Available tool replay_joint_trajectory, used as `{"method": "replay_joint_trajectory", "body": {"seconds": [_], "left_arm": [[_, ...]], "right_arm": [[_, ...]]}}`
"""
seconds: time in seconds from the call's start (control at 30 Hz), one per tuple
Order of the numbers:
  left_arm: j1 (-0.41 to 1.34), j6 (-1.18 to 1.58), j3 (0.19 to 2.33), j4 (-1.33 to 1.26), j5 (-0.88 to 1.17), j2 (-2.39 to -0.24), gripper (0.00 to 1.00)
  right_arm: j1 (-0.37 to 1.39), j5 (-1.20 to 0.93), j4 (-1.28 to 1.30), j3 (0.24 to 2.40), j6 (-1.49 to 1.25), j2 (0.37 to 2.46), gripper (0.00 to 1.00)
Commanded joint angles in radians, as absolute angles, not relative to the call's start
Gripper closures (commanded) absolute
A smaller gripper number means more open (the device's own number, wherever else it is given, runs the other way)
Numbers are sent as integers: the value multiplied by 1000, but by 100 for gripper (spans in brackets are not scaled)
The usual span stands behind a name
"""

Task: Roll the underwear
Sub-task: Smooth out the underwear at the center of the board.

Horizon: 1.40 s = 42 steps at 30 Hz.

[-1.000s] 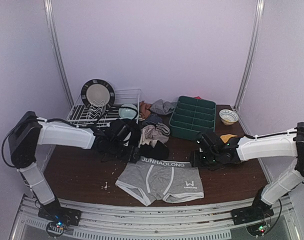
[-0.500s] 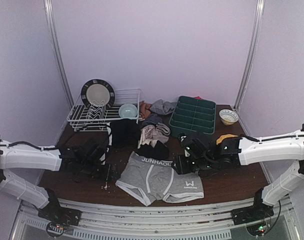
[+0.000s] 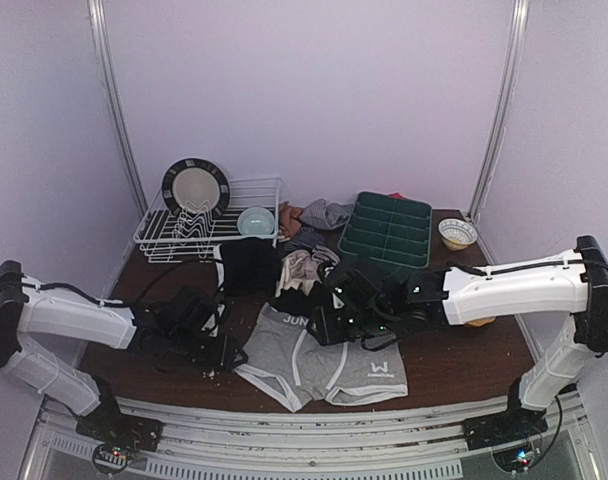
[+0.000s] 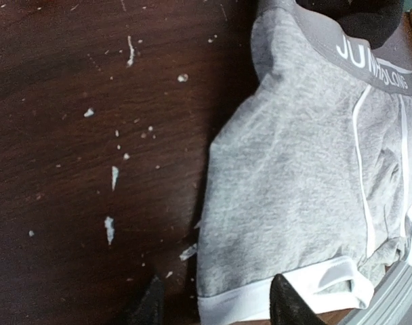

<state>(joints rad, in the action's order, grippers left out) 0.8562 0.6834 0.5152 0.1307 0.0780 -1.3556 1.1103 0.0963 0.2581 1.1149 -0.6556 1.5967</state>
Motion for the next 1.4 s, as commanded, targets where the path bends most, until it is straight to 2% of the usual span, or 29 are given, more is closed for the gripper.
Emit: {"method": "replay_joint_trajectory", "body": {"seconds": [0.0,0.07,0.23,0.63,0.83,1.37], "left_arm": [[848,688,516,97,122,-1417,56],[849,682,515,97,128,-1419,64],[849,663,502,110,134,-1388,100],[873,615,486,357,11,-1078,100],[873,637,458,342,17,-1118,100],[873,723,339,233,5,-1141,100]], "right_arm": [[1120,120,274,1190,-660,1640,53],[1122,129,281,1219,-657,1662,53],[1126,159,304,1313,-654,1738,51],[1149,114,440,1721,-704,2075,46],[1149,131,542,1934,-765,2251,44],[1139,170,735,2436,-797,2607,47]]}}
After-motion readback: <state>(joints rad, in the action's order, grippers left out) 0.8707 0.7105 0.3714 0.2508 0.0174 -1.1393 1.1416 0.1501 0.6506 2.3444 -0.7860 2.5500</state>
